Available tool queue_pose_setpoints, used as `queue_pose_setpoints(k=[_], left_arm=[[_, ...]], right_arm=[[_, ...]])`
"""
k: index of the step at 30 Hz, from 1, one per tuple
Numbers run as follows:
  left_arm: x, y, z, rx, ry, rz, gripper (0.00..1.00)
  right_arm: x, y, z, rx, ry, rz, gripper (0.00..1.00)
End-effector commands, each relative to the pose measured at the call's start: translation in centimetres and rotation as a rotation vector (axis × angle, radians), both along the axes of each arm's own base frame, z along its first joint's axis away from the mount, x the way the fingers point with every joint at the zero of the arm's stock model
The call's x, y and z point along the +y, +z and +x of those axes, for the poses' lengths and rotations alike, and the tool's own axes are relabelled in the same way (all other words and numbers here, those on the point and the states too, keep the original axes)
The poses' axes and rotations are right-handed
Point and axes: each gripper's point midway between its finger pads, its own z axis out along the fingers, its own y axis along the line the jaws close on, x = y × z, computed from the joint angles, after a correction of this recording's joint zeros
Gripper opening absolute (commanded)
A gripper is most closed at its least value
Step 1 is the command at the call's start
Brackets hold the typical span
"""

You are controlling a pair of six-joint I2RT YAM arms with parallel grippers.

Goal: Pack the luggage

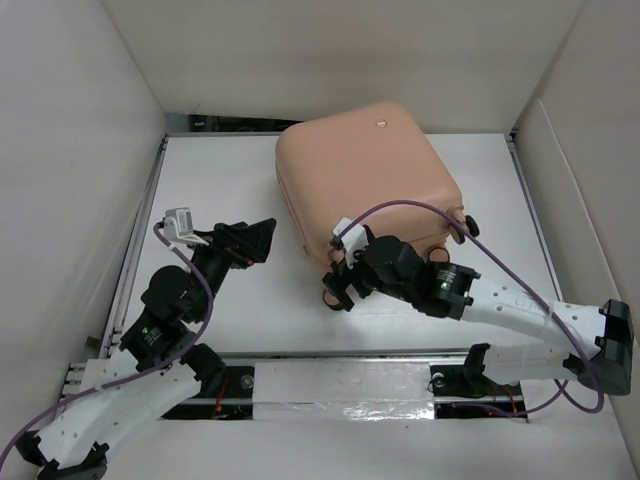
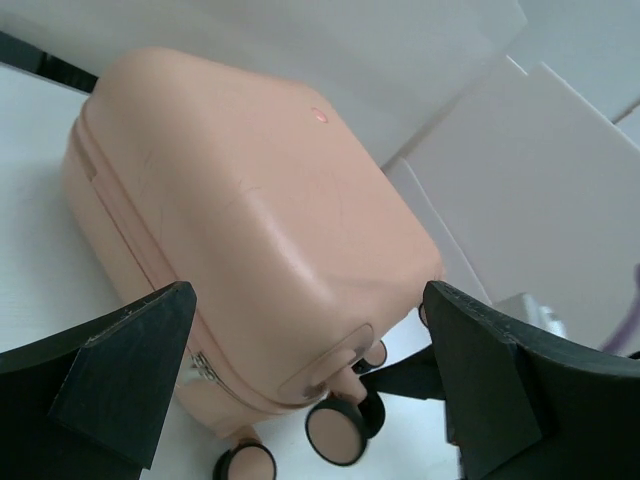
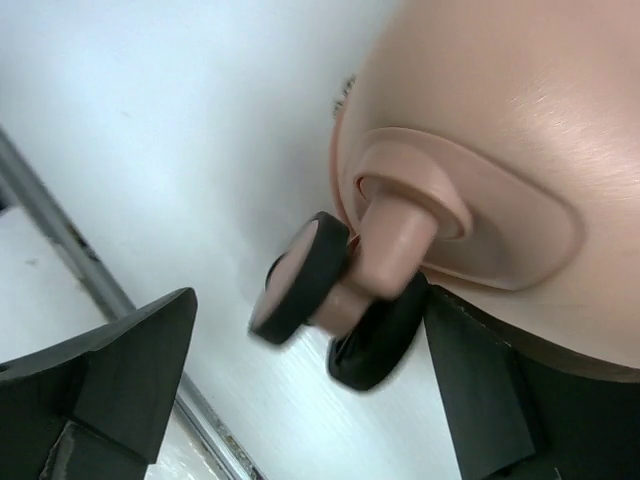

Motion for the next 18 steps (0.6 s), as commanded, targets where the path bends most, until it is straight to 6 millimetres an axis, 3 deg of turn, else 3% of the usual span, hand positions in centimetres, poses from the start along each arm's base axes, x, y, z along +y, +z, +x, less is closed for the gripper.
queue_pose_setpoints(k=[1, 3, 4, 7, 8, 9, 10, 11, 15, 18], left_arm=[[2.2, 1.4, -0.7, 0.006, 0.065, 0.017, 0.99], [2.5, 1.7, -1.0, 0.005, 0.064, 0.032, 0.99], [2.6, 2.3, -1.2, -0.008, 0.061, 0.035, 0.99], [2.3, 3.3, -1.6, -0.036, 0.035, 0.039, 0.99], [2.3, 3.3, -1.5, -0.045, 0.032, 0.05, 0.99], [2.2, 3.7, -1.6, -0.058, 0.027, 0.046, 0.99], [2.2, 3.8, -1.6, -0.064, 0.026, 0.048, 0.99], [2.1, 3.8, -1.4, -0.065, 0.026, 0.059, 0.99], [1.3, 3.8, -1.2, -0.065, 0.0, 0.07, 0.99], [0.8, 3.1, -0.8, -0.038, -0.001, 0.073, 0.99]], right_arm=[[4.8, 9.9, -3.1, -0.141, 0.236, 0.211, 1.0], [3.3, 11.6, -2.5, -0.192, 0.172, 0.202, 1.0], [1.7, 13.7, -2.6, -0.234, 0.146, 0.249, 1.0], [-1.8, 16.8, -2.0, -0.334, 0.043, 0.357, 1.0], [-5.0, 19.3, -1.9, -0.388, -0.037, 0.431, 1.0], [-6.7, 20.2, -1.8, -0.412, -0.089, 0.469, 1.0], [-8.1, 19.9, -1.6, -0.423, -0.135, 0.475, 1.0], [-11.4, 21.2, -1.5, -0.449, -0.232, 0.533, 1.0], [-16.6, 21.1, -1.4, -0.464, -0.392, 0.615, 1.0], [-17.0, 20.0, -1.3, -0.458, -0.415, 0.617, 1.0]])
